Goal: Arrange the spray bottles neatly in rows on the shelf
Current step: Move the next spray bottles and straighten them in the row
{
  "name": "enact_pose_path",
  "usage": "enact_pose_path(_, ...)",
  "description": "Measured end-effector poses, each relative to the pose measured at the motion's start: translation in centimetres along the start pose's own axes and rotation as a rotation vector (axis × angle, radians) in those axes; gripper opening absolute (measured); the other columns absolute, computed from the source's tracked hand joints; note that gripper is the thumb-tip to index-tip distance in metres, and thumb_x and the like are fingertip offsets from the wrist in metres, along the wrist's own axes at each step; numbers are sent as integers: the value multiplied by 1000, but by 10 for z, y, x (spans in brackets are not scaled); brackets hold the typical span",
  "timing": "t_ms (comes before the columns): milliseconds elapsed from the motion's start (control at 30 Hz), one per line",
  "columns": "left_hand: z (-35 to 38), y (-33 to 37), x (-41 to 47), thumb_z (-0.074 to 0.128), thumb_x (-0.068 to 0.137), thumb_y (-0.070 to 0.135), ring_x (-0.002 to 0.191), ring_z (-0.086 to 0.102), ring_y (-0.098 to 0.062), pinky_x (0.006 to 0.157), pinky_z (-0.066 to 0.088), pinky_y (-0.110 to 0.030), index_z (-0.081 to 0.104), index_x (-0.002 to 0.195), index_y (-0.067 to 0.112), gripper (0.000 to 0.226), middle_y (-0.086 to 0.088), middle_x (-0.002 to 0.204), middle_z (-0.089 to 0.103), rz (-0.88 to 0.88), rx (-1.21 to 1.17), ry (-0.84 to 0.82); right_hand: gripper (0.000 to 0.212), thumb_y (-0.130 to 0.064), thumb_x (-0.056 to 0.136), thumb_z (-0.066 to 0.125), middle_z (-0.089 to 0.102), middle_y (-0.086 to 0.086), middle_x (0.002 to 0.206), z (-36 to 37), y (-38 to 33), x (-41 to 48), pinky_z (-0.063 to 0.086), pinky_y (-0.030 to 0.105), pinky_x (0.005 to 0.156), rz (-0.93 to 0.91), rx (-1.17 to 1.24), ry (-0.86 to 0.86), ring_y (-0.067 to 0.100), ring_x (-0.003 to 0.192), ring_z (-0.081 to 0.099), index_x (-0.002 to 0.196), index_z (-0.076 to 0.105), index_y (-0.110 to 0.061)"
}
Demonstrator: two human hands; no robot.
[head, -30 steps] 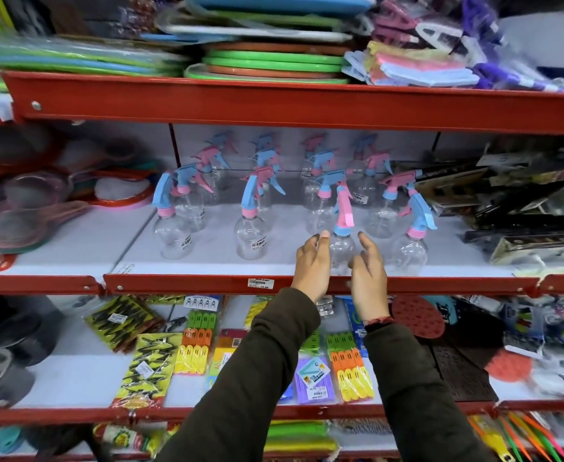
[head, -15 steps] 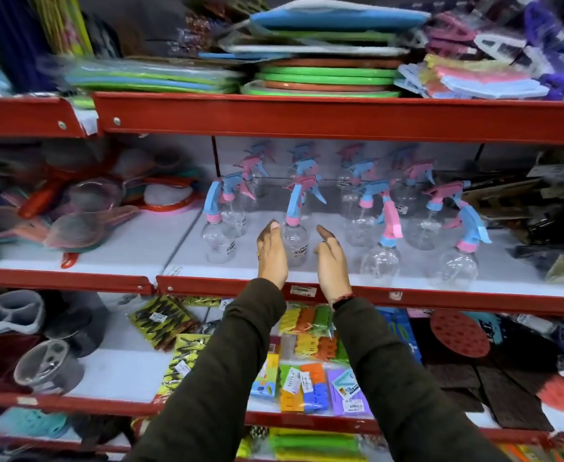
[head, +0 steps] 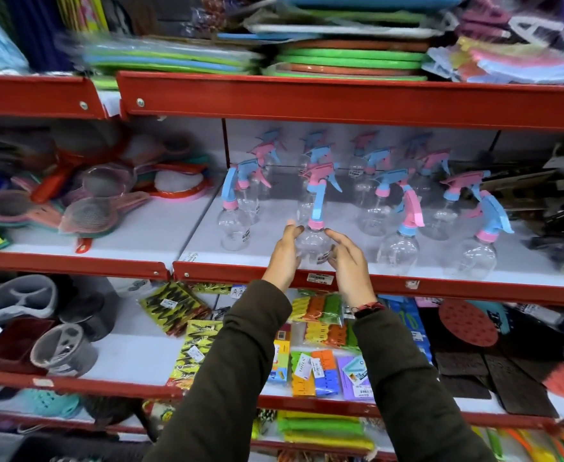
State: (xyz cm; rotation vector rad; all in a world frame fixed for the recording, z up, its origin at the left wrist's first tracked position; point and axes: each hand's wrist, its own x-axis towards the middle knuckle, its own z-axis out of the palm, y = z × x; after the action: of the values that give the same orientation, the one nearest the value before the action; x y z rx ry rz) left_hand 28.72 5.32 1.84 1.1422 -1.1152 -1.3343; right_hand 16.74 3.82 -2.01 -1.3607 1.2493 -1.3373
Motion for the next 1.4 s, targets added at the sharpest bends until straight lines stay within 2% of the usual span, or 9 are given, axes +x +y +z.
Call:
enact_pose_path(67,1,-3,-2,19,104,44,111,53,-11,99,32,-25,43,142,14,55,-2,123,55,3,28,33,49,-25,82,36,61,2,123,-2,-1,-4,38,48,115,6,-31,1,18,120,54,123,63,-28)
enact_pose_path(167,1,-2,-8,20,102,47,129,46,-18,102,29,-29,45,141,17,55,-2,130,54,15,49,46,48,-21,85,36,59,4,134,0,-9,-12,37,46,116,-7,-60,18,20,126,52,126,61,-28)
enact_pose_path(400,-31,-12,-21,32,76,71,145,31,-15,122,22,-47,47,140,33,76,7,153,40,161,5,247,43,-8,92,35,52,0,122,22,-18,-56,38,13,99,-208,-17,292,-1,109,51,121,63,-24)
enact_pose_path(633,-97,-8,-10,33,77,73,151,21,-16,124,15,-47,40,147,31,82,5,160,32,164,-62,444,40,-26,89,34,55,-1,131,103,-6,-33,43,43,109,-151,31,98,19,123,54,113,61,-42)
enact_pose_path(767,-130,15,18,27,90,57,149,24,-19,124,16,-46,35,150,18,72,-4,161,30,141,13,431,41,-14,96,34,51,5,142,144,-15,6,36,27,109,-82,36,-18,11,125,47,127,58,-26)
enact_pose_path(1000,-150,24,27,22,95,63,115,63,-20,102,47,-32,61,126,18,67,-9,124,68,59,88,187,45,-27,89,35,57,11,139,169,-12,28,42,45,113,42,81,-92,21,123,56,127,59,-24)
enact_pose_path(1200,-156,16,0,17,103,46,61,65,16,59,46,-2,57,85,34,46,10,87,64,111,92,126,43,-39,88,32,60,7,135,157,-13,-1,43,42,112,17,46,-108,23,124,57,123,58,-35)
enact_pose_path(1333,-159,8,-5,17,101,54,105,62,-8,109,36,-30,58,117,25,52,0,110,66,106,80,129,42,-33,93,31,55,4,142,154,-15,-13,38,44,116,-13,18,-124,18,129,51,127,56,-31)
enact_pose_path(1400,-159,6,-10,17,99,57,126,50,-18,114,26,-34,46,141,17,65,-4,131,58,78,81,119,44,-33,93,31,52,3,144,154,-16,-17,36,43,117,-3,6,-135,17,133,47,129,56,-31)
